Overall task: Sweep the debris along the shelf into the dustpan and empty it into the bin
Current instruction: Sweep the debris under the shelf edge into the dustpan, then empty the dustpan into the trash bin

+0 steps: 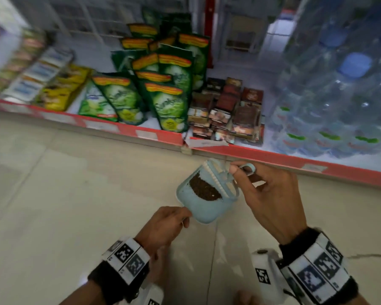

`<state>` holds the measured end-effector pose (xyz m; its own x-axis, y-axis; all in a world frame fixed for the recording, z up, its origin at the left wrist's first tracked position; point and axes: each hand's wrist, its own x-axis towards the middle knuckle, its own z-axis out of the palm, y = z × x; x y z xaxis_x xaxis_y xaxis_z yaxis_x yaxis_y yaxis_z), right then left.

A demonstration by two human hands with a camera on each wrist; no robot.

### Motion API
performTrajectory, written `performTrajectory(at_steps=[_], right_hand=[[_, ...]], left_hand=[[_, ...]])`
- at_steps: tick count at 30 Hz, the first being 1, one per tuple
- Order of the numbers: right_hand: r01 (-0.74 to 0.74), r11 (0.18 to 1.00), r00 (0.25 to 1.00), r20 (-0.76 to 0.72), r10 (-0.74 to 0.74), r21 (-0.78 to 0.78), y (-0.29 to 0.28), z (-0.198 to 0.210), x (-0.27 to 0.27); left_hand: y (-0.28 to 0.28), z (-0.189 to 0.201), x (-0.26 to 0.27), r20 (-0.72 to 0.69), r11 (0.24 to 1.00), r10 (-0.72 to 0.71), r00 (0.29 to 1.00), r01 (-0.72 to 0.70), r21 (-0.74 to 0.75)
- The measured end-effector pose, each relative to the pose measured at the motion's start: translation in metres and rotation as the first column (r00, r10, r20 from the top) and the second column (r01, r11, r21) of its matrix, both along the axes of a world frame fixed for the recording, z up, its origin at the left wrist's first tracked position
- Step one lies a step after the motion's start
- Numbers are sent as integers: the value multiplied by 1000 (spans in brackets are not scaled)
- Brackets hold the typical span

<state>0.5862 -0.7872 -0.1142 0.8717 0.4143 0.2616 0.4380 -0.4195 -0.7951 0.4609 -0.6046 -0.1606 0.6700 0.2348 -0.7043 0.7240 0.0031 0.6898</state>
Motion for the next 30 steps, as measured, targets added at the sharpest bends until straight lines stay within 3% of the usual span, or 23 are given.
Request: performTrajectory(at_steps=[5,11,17,25,30], right_hand=[[-241,968,970,-22,243,64,62,18,-8],[-505,861,863,66,502,60,133,57,-13],[-603,798,795,105,597,28,197,83,-22],[-674,739,737,75,671,16,301,102,-70],[-703,707,706,40,707,-74,369,108,-111]], left_hand=[[34,25,-43,32,981,191,981,-192,14],[74,62,-81,16,902,431,902,-431,-19],[123,81,-106,74,852,524,849,-522,-45],[200,55,-165,153,812,583,798,-569,-132],[264,48,-214,154,773,635,757,-622,-128]])
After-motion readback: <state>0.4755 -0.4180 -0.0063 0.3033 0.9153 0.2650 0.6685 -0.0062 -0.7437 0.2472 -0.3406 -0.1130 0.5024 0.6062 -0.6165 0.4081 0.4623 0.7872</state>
